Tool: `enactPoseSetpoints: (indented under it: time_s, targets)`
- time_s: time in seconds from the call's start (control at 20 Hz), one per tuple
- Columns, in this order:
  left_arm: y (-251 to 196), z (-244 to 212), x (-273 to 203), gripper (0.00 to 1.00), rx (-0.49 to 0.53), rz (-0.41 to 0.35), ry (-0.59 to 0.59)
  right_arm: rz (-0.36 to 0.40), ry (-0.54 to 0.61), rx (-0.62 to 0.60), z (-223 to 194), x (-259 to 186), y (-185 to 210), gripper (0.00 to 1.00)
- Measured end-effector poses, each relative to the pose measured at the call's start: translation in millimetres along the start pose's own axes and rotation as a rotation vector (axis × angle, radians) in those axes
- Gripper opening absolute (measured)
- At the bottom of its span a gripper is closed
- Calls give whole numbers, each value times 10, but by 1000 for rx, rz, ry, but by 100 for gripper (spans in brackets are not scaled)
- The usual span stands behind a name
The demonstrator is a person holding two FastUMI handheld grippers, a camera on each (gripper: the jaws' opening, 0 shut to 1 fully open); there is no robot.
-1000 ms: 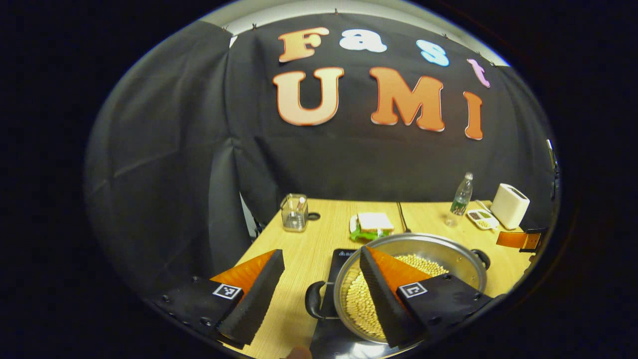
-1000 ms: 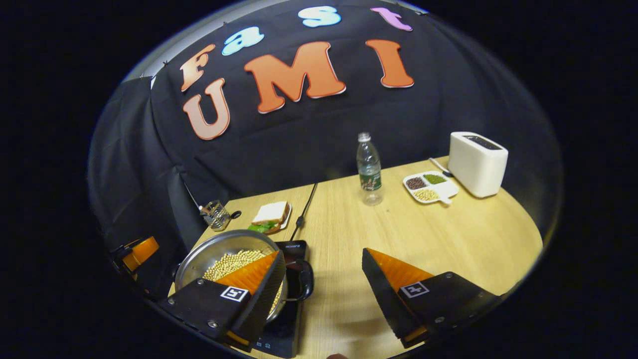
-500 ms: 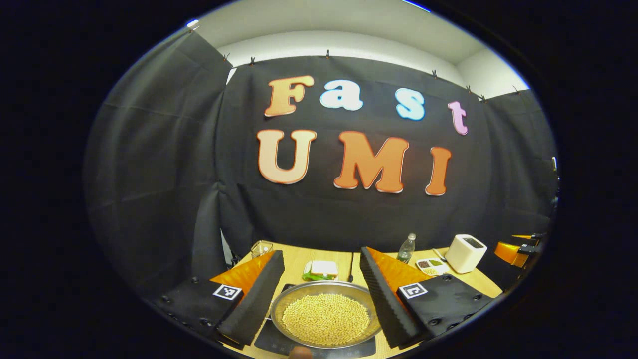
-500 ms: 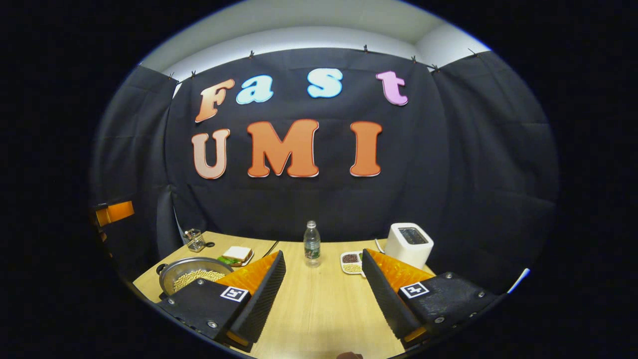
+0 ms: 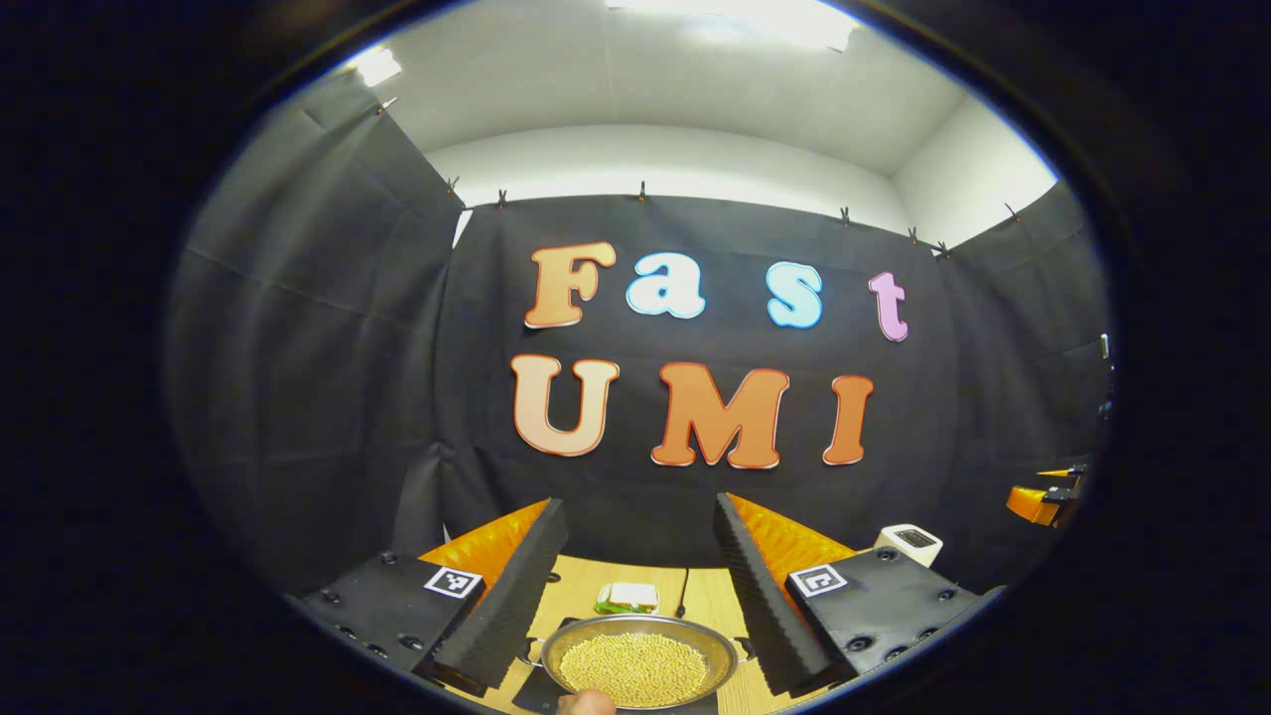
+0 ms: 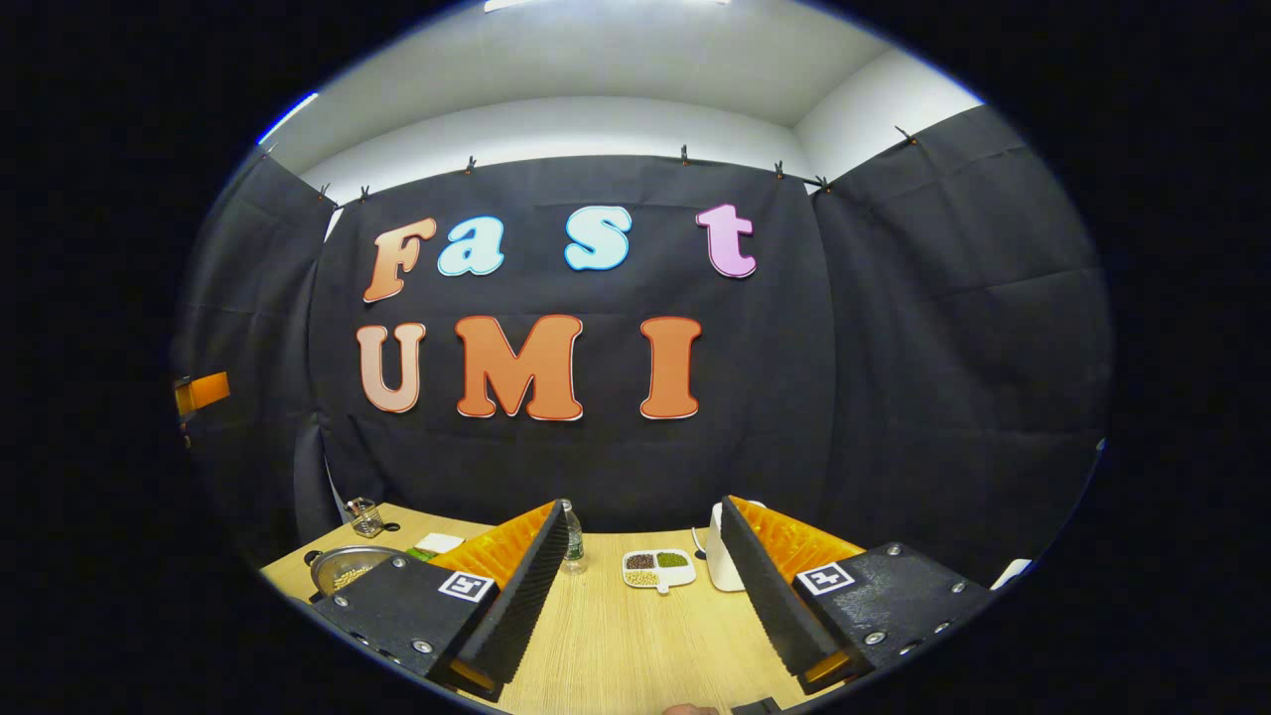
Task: First push the handle of the pot to place it horizontally, then grasp the pot with both hands and set it on the induction cooktop.
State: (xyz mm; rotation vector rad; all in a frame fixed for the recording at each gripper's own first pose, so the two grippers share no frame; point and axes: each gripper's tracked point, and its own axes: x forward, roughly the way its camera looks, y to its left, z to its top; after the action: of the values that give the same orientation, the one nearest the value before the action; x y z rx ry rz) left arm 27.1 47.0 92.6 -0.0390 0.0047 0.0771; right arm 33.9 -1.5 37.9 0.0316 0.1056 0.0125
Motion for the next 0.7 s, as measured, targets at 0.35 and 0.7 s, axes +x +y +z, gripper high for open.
enactPoseSetpoints:
  time_s: [0.35,0.7]
  targets:
    - [-138,-27,-86,97,4,-25,-1,36,-25,-18,32,-73,117,95]
    - [-102,-6,-62,97,41,-4,-7,65,-24,6,73,-10,240,95]
